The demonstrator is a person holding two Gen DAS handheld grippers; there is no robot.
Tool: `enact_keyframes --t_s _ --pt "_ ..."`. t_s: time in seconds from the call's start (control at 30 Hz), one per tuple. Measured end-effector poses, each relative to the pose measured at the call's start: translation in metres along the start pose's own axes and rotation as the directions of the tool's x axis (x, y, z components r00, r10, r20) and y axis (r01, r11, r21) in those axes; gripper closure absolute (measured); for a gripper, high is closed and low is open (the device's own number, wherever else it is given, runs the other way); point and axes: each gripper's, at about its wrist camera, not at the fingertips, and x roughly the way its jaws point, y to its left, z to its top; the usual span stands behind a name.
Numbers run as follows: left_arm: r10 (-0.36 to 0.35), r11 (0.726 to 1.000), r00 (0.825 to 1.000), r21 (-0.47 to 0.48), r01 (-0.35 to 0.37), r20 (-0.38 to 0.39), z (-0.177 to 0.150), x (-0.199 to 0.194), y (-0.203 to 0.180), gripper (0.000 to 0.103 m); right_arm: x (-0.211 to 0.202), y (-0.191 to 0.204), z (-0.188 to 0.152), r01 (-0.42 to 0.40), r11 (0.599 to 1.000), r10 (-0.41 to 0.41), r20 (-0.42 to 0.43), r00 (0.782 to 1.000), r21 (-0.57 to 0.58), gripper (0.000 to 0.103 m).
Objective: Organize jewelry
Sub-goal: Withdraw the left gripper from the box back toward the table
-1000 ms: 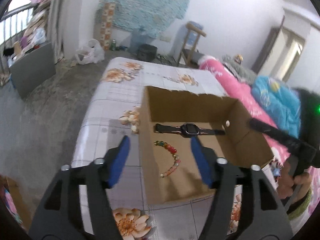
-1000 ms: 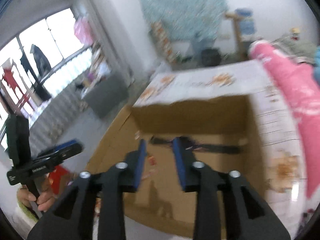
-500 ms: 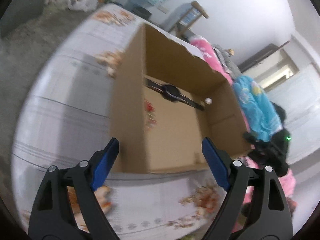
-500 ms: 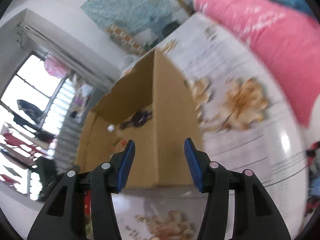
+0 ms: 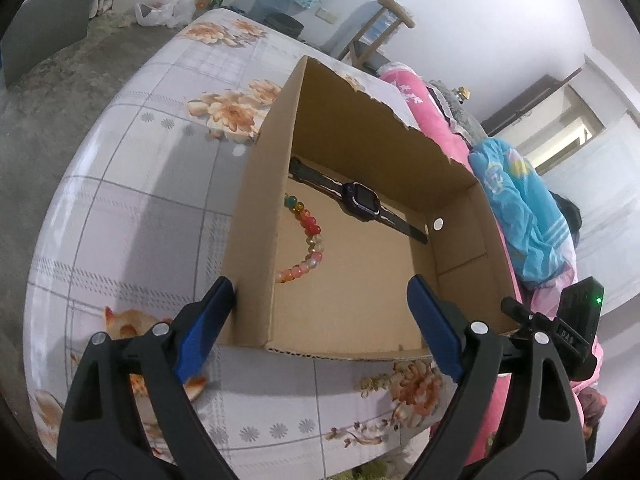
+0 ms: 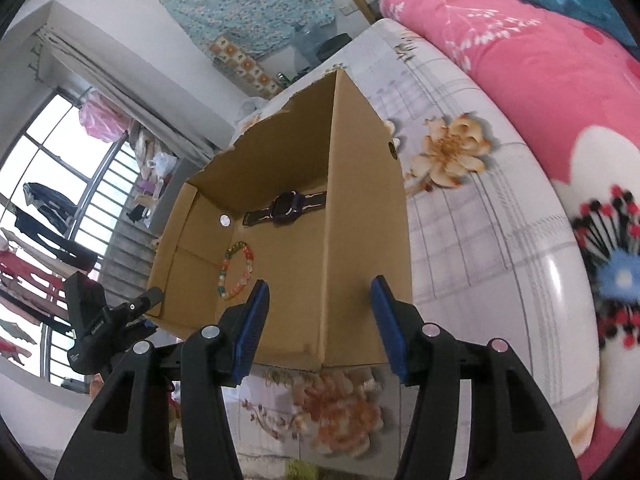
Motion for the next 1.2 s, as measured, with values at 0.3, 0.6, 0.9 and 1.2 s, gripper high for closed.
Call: enact_keyframes --t_s 0.3,0.6,0.9,1.2 --pt "0.015 1.0 0.995 -0.018 -0.014 0.096 -0.011 -0.022 0.006 0.018 -0.017 0.0 0.002 0.065 0.996 -0.06 0.085 0.995 -0.06 0.05" --pt "0.162 0.978 0.984 0.118 -0.169 0.067 -0.082 -0.045 0.009 0.016 -0.046 0.01 -0.06 0.298 0.922 -0.269 0.145 0.952 -0.248 0.032" --pt "0.332 0.912 0.943 0.256 -0.321 0.002 -0.101 0.001 0.003 0.016 0.009 0.044 -0.069 0.382 0.823 -0.361 0.132 0.923 -0.42 0.032" --pt "0.379 0.871 0.925 0.333 -0.36 0.01 -0.102 0.02 0.003 0.011 0.016 0.03 -0.047 0.363 0.883 -0.336 0.138 0.932 -0.297 0.031"
